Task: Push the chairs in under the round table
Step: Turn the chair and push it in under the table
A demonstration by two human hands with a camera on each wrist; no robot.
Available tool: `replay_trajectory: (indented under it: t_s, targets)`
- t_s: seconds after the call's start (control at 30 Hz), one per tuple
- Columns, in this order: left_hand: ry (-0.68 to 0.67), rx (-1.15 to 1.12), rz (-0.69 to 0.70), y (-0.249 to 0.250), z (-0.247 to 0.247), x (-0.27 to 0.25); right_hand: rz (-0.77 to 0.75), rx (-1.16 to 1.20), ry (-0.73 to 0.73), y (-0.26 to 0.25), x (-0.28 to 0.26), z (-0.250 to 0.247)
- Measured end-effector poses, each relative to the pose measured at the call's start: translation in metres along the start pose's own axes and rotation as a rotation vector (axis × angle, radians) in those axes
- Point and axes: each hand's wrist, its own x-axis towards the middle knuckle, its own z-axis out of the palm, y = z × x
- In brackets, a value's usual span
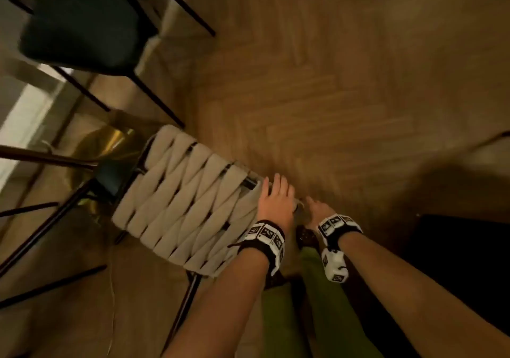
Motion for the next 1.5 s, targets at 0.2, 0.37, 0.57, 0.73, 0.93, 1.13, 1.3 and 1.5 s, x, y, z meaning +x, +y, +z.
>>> replay_trajectory:
  t_s: [0.2, 0.37, 0.57, 0.73, 0.93, 1.13, 1.3, 1.5]
  targets:
    - [-0.302, 0.303, 0.008, 0.020, 0.020, 0.067, -0.061, -0.038, -0.109, 0.013, 0.062, 0.014]
    - [-0.323, 0.191, 0.076, 0.022, 0.019, 0.079, -0.092, -0.089, -0.169, 0.025, 0.096, 0.014]
    - [-0.316, 0.122, -0.007, -0.001, 0.007, 0.061, -0.158, -0.226, -0.200, 0.018, 0.085, 0.003]
    - [-0.313, 0.100, 0.018, -0.003, -0.009, 0.041, -0.191, -0.242, -0.206, 0.009, 0.063, -0.009]
    - [-0.226, 0.041, -0.008, -0.013, -0.052, -0.004, -0.403, -0.257, -0.124, 0.011, 0.031, -0.041]
    - [-0.140, -0.059, -0.028, -0.037, -0.105, -0.075, -0.435, -0.511, -0.190, -0.004, 0.008, -0.097]
    - [-0.026, -0.149, -0.124, -0.064, -0.123, -0.136, -0.514, -0.654, -0.243, -0.030, -0.009, -0.131]
    - [0.058, -0.270, -0.218, -0.092, -0.116, -0.199, -0.728, -0.548, -0.079, -0.069, -0.021, -0.115]
